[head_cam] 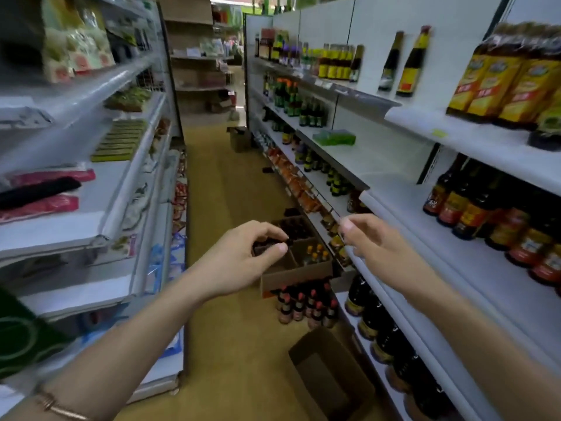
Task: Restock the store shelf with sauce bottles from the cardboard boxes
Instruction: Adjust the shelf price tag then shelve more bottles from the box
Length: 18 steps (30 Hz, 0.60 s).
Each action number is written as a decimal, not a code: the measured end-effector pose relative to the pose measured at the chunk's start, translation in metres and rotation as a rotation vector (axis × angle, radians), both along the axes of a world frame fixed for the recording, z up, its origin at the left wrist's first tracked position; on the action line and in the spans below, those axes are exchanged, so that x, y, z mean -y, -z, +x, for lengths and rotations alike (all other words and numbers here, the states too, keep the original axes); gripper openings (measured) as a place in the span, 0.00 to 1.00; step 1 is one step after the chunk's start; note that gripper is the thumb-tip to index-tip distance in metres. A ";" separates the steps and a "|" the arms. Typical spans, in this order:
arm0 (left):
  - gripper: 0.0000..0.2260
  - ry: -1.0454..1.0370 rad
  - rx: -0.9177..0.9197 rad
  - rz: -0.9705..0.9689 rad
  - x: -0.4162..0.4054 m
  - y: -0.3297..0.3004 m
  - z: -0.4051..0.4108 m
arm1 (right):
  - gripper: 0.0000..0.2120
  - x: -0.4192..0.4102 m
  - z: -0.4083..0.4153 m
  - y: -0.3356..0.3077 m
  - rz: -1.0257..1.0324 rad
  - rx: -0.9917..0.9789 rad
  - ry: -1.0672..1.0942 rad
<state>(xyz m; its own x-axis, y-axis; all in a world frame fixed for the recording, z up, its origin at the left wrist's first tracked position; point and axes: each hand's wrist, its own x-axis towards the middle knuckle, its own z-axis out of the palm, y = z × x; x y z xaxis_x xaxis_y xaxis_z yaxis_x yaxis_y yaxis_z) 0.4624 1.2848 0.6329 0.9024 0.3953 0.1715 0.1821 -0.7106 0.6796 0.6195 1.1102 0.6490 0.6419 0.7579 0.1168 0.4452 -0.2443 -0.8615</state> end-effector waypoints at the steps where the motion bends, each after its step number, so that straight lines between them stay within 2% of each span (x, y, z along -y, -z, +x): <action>1: 0.09 0.012 -0.017 0.003 -0.012 0.006 0.009 | 0.16 -0.010 0.004 0.008 -0.011 -0.016 0.008; 4: 0.10 0.034 -0.008 -0.020 -0.047 0.025 0.043 | 0.12 -0.038 0.028 0.028 -0.055 -0.041 0.041; 9: 0.18 0.094 -0.025 -0.067 -0.102 0.049 0.112 | 0.18 -0.102 0.088 0.063 -0.041 -0.115 0.085; 13: 0.17 0.099 -0.119 -0.060 -0.160 0.048 0.175 | 0.25 -0.167 0.143 0.077 0.012 -0.181 0.103; 15: 0.15 0.106 -0.141 -0.026 -0.185 0.042 0.200 | 0.20 -0.191 0.167 0.077 0.030 -0.189 0.099; 18: 0.11 0.124 -0.139 -0.009 -0.228 0.036 0.243 | 0.05 -0.228 0.213 0.077 0.021 -0.211 0.125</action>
<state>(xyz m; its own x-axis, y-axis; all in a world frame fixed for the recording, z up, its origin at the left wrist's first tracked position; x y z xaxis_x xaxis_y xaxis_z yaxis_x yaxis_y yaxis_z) 0.7057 1.5124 0.5969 0.9591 0.2802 0.0387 0.1859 -0.7275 0.6604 0.8326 1.3384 0.5719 0.7426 0.6696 -0.0149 0.2223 -0.2674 -0.9376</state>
